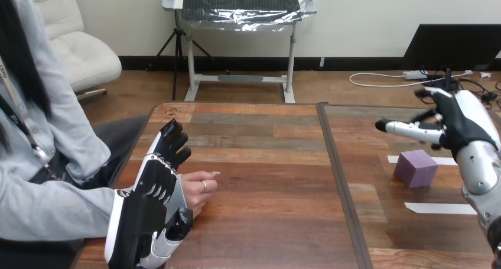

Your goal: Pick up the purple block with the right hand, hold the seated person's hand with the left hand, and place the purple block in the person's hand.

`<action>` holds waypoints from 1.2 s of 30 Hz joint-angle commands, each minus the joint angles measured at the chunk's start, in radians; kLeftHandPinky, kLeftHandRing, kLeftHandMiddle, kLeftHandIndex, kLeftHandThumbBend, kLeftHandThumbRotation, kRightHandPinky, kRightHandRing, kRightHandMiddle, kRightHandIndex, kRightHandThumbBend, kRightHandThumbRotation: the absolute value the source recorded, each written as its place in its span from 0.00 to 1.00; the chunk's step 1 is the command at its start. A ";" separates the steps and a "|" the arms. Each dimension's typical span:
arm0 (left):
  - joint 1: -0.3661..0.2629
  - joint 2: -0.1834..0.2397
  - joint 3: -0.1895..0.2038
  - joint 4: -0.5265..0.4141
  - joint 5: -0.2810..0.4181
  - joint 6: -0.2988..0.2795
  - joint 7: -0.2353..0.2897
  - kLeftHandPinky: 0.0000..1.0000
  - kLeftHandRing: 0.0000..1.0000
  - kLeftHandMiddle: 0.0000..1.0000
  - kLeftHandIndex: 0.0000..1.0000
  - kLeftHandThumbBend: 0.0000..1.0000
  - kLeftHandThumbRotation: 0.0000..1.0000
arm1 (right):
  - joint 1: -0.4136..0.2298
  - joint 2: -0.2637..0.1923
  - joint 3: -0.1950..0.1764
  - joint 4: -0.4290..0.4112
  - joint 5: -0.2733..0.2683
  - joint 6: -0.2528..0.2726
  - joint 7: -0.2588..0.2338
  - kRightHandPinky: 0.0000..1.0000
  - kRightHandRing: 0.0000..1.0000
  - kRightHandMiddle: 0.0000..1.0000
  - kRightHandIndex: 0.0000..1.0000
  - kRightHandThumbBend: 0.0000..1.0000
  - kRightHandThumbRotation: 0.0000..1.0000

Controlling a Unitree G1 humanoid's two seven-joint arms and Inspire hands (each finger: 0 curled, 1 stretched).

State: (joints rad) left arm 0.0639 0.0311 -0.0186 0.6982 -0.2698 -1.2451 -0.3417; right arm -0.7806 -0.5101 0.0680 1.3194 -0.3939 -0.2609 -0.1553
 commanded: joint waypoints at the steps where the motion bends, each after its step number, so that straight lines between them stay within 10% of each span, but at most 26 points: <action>1: -0.029 -0.005 0.004 -0.038 -0.008 -0.010 -0.006 0.89 0.93 0.94 0.92 1.00 0.77 | -0.096 -0.013 0.006 0.003 0.003 0.016 0.004 0.18 0.21 0.25 0.87 1.00 0.49; 4: -0.026 -0.006 0.007 -0.039 -0.004 -0.012 -0.005 0.89 0.93 0.94 0.92 1.00 0.78 | -0.093 -0.014 0.017 0.005 -0.008 0.022 0.000 0.17 0.20 0.25 0.86 1.00 0.50; 12: -0.020 -0.007 0.005 -0.041 -0.012 -0.018 -0.009 0.88 0.92 0.94 0.91 1.00 0.78 | -0.085 -0.020 0.045 0.014 -0.036 0.044 -0.003 0.44 0.59 0.60 0.87 1.00 0.49; 25: -0.011 -0.006 -0.002 -0.037 -0.043 -0.034 -0.041 0.88 0.92 0.94 0.91 1.00 0.76 | -0.068 -0.025 0.064 0.023 -0.055 0.056 -0.005 0.61 0.75 0.75 0.86 1.00 0.50; 36: -0.009 -0.016 0.006 -0.027 -0.056 -0.041 -0.052 0.88 0.92 0.94 0.91 1.00 0.74 | -0.063 -0.023 0.060 0.021 -0.047 0.063 0.004 0.56 0.72 0.72 0.87 1.00 0.57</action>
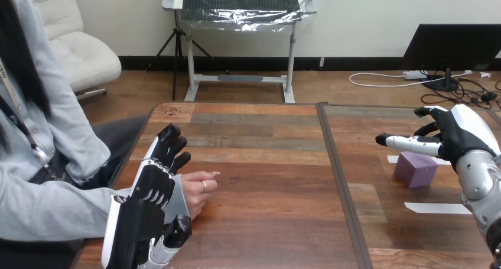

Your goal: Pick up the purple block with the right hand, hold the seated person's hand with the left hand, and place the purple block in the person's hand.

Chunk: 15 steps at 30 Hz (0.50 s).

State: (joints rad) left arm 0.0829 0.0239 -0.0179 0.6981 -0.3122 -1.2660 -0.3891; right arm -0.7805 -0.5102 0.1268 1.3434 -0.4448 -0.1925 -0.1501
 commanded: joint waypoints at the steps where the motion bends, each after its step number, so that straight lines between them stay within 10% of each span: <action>1: -0.028 -0.008 0.005 -0.026 -0.014 -0.020 -0.006 0.88 0.92 0.94 0.91 1.00 0.74 | -0.063 -0.022 0.001 -0.003 0.005 -0.005 0.001 0.57 0.73 0.72 0.87 1.00 0.57; 15: -0.029 -0.007 0.002 -0.017 -0.038 -0.013 -0.036 0.89 0.93 0.94 0.92 1.00 0.76 | -0.064 -0.018 0.008 -0.006 0.000 -0.009 0.000 0.67 0.81 0.83 0.87 1.00 0.56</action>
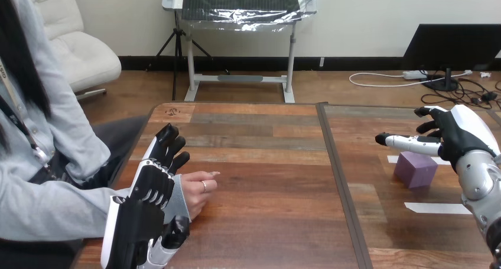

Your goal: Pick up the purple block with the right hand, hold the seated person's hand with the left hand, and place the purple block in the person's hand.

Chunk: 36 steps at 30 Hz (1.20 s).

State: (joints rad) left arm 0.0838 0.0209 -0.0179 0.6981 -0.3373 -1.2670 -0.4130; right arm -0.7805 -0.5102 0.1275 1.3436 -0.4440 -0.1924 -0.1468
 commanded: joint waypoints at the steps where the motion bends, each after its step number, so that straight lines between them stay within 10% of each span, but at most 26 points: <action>1: -0.032 -0.004 0.003 -0.015 -0.014 -0.011 -0.015 0.89 0.93 0.94 0.92 1.00 0.76 | -0.065 -0.019 0.009 -0.007 -0.002 -0.012 -0.002 0.67 0.81 0.83 0.87 1.00 0.56; 36: -0.033 -0.009 0.021 -0.018 0.008 0.026 -0.019 0.91 0.95 0.95 0.92 1.00 0.75 | -0.073 -0.014 0.024 -0.010 -0.003 -0.033 -0.007 0.74 0.85 0.87 0.88 1.00 0.62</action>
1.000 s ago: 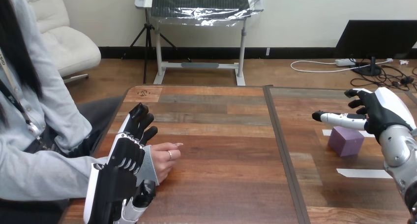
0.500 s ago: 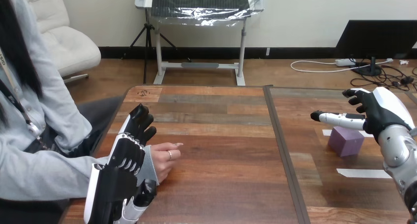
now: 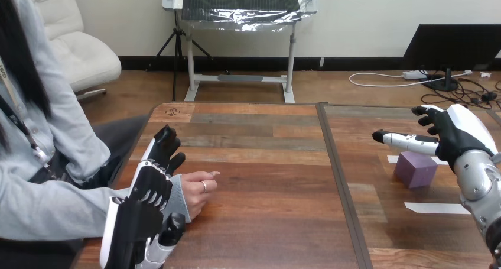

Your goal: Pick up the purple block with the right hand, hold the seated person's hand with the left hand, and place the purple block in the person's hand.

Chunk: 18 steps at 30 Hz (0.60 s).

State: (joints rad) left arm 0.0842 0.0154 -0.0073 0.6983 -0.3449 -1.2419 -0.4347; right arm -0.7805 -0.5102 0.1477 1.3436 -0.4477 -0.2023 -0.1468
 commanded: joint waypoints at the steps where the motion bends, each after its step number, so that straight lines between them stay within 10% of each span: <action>1: -0.033 -0.004 0.010 -0.019 0.016 0.002 0.002 0.91 0.95 0.95 0.92 1.00 0.75 | -0.073 -0.015 0.004 -0.010 0.000 -0.025 -0.008 0.74 0.85 0.87 0.88 1.00 0.62; 18: -0.029 -0.007 0.011 -0.029 0.006 0.013 -0.012 0.92 0.96 0.96 0.93 1.00 0.76 | -0.087 -0.019 0.017 -0.009 -0.011 -0.019 -0.015 0.73 0.85 0.87 0.88 1.00 0.65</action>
State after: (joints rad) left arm 0.0845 0.0148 0.0117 0.6982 -0.3359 -1.2304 -0.4341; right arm -0.7806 -0.5102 0.1582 1.3436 -0.4537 -0.2057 -0.1468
